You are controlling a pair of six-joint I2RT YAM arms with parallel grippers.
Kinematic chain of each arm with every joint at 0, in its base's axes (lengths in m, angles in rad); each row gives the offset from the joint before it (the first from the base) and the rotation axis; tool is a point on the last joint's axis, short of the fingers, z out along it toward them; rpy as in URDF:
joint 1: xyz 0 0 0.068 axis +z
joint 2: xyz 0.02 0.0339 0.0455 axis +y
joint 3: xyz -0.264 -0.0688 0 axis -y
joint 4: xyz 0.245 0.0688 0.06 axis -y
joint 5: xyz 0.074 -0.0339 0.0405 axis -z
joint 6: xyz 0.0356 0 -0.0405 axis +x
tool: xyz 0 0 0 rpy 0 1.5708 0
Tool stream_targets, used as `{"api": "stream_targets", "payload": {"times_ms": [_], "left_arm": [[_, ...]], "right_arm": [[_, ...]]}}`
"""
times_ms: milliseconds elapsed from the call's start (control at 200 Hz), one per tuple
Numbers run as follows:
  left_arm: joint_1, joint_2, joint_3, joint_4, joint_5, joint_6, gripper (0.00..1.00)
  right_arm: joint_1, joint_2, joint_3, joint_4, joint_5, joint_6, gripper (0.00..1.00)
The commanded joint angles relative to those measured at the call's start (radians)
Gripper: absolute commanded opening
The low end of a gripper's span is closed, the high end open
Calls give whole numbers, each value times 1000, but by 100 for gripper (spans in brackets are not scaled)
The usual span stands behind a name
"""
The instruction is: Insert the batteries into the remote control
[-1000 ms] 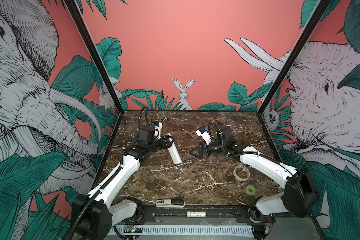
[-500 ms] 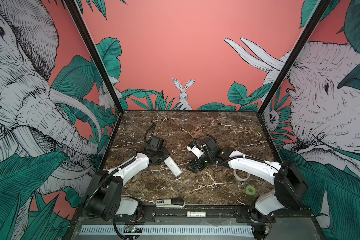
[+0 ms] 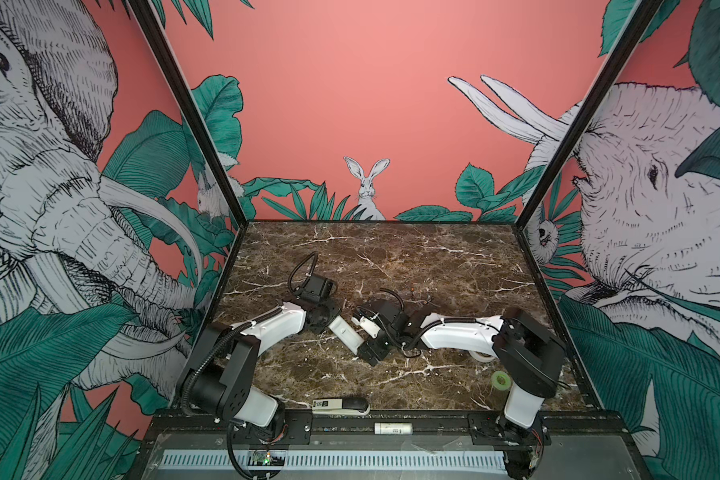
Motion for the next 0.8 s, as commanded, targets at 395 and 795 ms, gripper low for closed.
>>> {"api": "stream_targets", "payload": {"times_ms": [395,795], "left_arm": [[-6,-38,13,-48,-21,0,0],[-5,-66,8,-40,-1,7,0]], "right_arm": [[114,202,221,-20,350,-70,80],[147,257,284,-90,502,-45,52]]}}
